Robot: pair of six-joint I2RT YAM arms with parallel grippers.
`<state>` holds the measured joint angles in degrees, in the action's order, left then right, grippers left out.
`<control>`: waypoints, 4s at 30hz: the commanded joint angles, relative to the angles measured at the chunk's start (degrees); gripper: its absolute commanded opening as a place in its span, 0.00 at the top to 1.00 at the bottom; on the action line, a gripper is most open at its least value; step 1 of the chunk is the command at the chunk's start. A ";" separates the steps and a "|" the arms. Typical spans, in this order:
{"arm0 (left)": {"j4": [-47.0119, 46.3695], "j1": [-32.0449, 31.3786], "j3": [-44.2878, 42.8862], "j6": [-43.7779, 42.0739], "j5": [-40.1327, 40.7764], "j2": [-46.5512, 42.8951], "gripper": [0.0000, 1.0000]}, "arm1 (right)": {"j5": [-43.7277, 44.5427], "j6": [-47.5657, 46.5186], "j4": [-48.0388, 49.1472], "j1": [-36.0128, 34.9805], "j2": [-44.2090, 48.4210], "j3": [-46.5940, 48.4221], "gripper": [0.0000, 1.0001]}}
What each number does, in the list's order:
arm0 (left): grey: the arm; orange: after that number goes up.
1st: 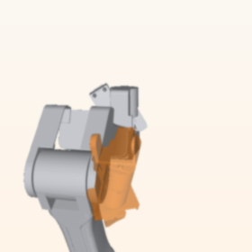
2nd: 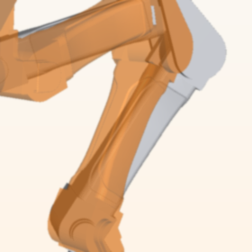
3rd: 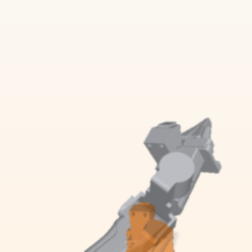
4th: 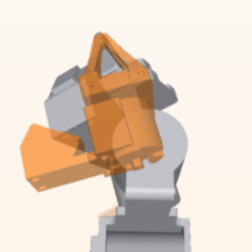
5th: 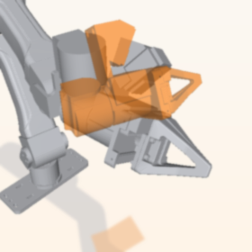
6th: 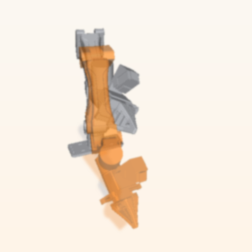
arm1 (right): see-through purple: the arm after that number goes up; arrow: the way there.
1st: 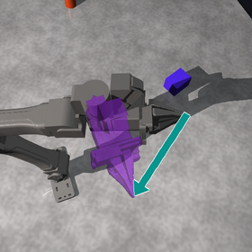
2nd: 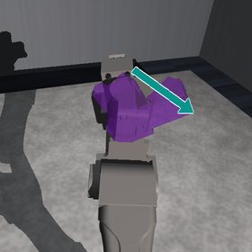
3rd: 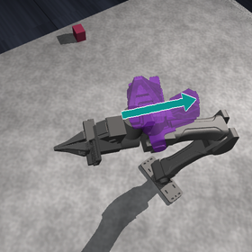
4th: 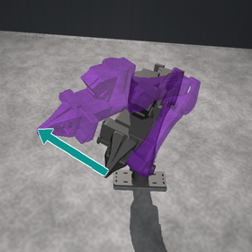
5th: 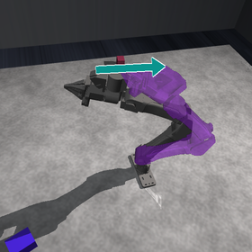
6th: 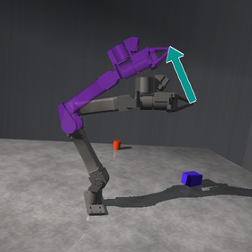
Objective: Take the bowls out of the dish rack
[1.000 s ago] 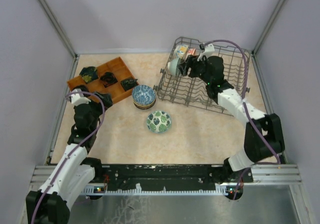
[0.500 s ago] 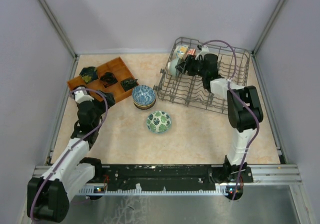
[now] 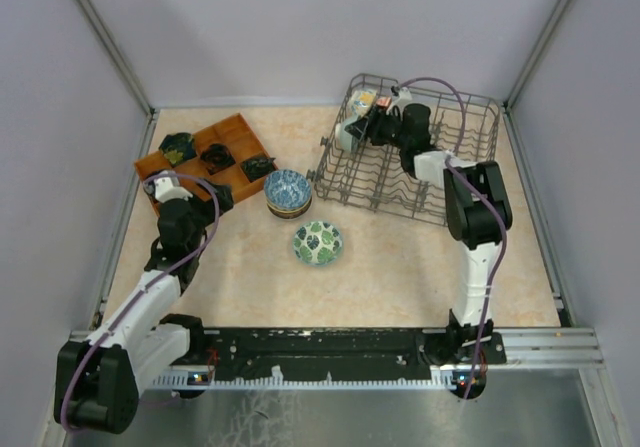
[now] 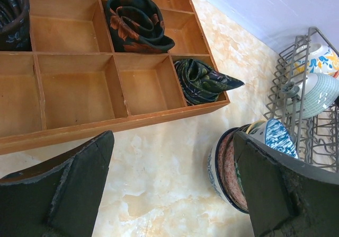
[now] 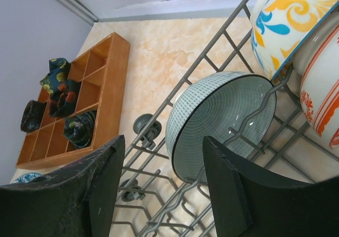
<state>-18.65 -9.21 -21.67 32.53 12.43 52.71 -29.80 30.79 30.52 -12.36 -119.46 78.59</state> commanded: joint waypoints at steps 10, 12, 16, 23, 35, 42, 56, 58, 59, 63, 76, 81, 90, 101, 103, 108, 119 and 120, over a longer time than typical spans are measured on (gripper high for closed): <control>-2.09 0.34 -0.92 -1.07 -0.03 -0.31 0.01 | -5.39 6.72 9.99 0.85 -5.76 5.50 0.45; -2.03 0.34 -0.98 -1.02 0.05 -0.34 0.01 | -5.80 7.48 10.86 0.85 -6.48 5.70 0.48; -2.00 0.36 -0.92 -1.06 0.16 -0.41 0.01 | -6.46 8.53 11.68 0.85 -7.80 6.54 0.52; -2.08 0.34 -0.92 -1.04 0.39 -0.08 0.01 | -6.83 9.97 13.33 0.94 -9.14 7.21 0.64; -2.31 0.34 -0.96 -0.94 0.57 0.36 0.01 | -7.29 11.73 15.13 1.12 -10.78 7.79 0.84; -2.35 0.35 -1.03 -0.97 0.57 0.45 0.01 | -8.00 13.84 18.26 1.46 -10.43 7.18 1.00; -1.26 0.34 -0.81 -0.79 0.71 -1.51 0.01 | -10.11 18.92 27.07 1.73 -1.86 1.85 1.00; -0.98 0.34 -0.83 -0.74 0.82 -2.03 0.01 | -10.51 19.48 28.13 1.75 -0.40 0.93 1.00; -0.86 0.34 -0.82 -0.68 0.84 -2.26 0.01 | -10.68 19.75 28.59 1.75 0.56 0.53 1.00; -0.42 0.38 -0.66 -0.64 0.67 -3.16 0.01 | -11.32 21.06 30.58 1.72 2.85 -0.57 1.00; 3.26 0.34 -1.84 -0.73 -0.55 -6.05 0.01 | -9.98 7.90 15.73 -3.70 19.06 -7.35 1.00; 7.23 0.38 -3.78 -1.59 -0.90 -7.24 0.01 | 7.23 -15.63 -17.80 -14.97 32.83 -6.79 1.00; 11.72 0.35 -5.77 -2.86 -1.35 -9.48 0.01 | 25.95 -25.82 -47.74 -33.10 41.28 -3.26 1.00; 12.72 0.36 -6.21 -2.82 -1.09 -10.67 0.01 | 45.26 -26.55 -69.58 -49.20 31.54 5.42 1.00; 12.77 0.35 -6.24 -2.78 -1.09 -10.37 0.01 | 46.37 -26.18 -71.40 -50.44 29.32 6.17 1.00; 12.92 0.41 -6.25 -2.82 -0.82 -10.72 0.01 | 46.90 -25.21 -72.70 -51.89 25.83 6.04 1.00; 12.90 0.40 -6.02 -2.78 -0.36 -10.94 0.01 | 45.62 -24.87 -71.98 -52.64 20.71 5.49 1.00; 12.94 0.34 -6.09 -2.82 -0.18 -10.88 0.01 | 45.40 -24.86 -71.98 -52.69 20.26 5.59 1.00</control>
<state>-5.93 -9.21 -26.24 30.57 11.73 42.57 14.11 6.20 -42.87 -64.40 -98.15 81.10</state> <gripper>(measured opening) 0.996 0.034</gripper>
